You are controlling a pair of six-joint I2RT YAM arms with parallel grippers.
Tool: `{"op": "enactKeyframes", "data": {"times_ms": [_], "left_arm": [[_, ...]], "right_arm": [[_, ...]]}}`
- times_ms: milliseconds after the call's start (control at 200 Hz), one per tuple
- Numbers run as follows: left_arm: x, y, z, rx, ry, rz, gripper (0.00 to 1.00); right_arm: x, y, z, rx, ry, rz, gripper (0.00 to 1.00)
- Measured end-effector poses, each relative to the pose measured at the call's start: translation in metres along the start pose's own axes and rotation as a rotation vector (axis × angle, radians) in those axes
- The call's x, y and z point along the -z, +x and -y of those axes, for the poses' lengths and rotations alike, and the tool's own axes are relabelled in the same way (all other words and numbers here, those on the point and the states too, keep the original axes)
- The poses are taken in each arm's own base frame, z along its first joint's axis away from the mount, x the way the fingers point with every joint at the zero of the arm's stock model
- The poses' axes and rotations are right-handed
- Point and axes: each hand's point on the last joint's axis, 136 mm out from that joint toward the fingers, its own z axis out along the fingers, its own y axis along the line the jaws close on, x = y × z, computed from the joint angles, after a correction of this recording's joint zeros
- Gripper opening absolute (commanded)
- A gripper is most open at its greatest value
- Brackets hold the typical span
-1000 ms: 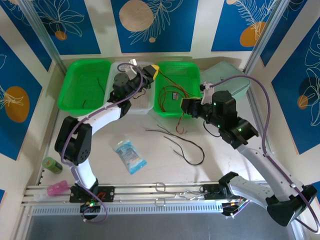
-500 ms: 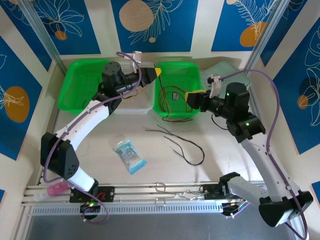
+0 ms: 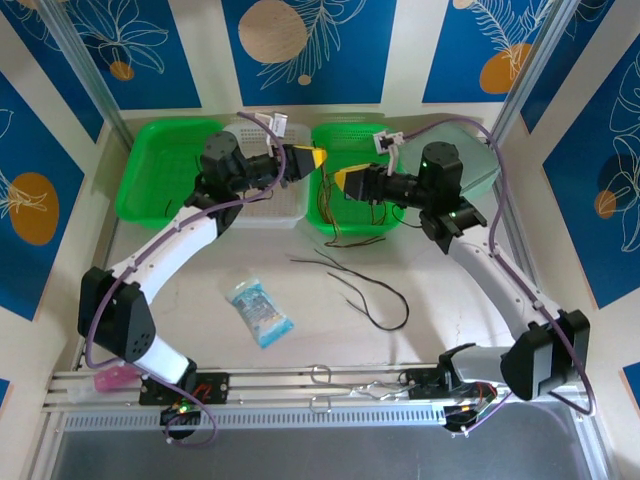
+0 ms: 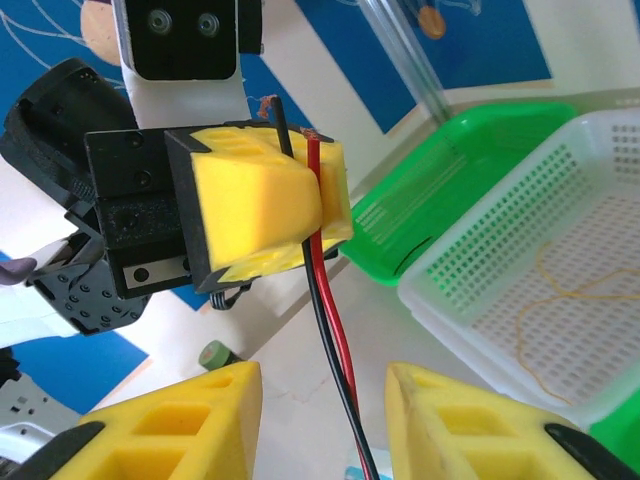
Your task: Untangle the cables
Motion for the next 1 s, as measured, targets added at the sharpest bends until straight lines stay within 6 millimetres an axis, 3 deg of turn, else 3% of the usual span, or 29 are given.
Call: {"op": "enactKeyframes", "data": {"times_ms": [235, 515, 770, 845, 920, 1001], "left_arm": [[0.002, -0.004, 0.010, -0.011, 0.029, 0.010, 0.00], [0.002, -0.001, 0.010, 0.008, 0.041, -0.001, 0.00], [0.002, -0.001, 0.011, 0.011, 0.041, -0.001, 0.00], [0.003, -0.001, 0.010, 0.015, 0.040, -0.001, 0.00], [0.003, -0.001, 0.011, 0.014, 0.043, -0.002, 0.00], [0.003, -0.001, 0.011, 0.015, 0.043, -0.003, 0.00]], "right_arm": [[-0.019, -0.003, -0.015, 0.025, -0.073, -0.016, 0.34], [-0.027, -0.005, -0.004, -0.004, -0.081, -0.020, 0.35], [-0.023, -0.014, -0.006, 0.004, -0.098, 0.006, 0.12], [-0.023, -0.014, -0.008, 0.000, -0.108, 0.003, 0.14], [-0.023, -0.014, -0.008, 0.000, -0.110, 0.003, 0.26], [-0.023, -0.014, -0.008, -0.007, -0.111, 0.003, 0.25]]}}
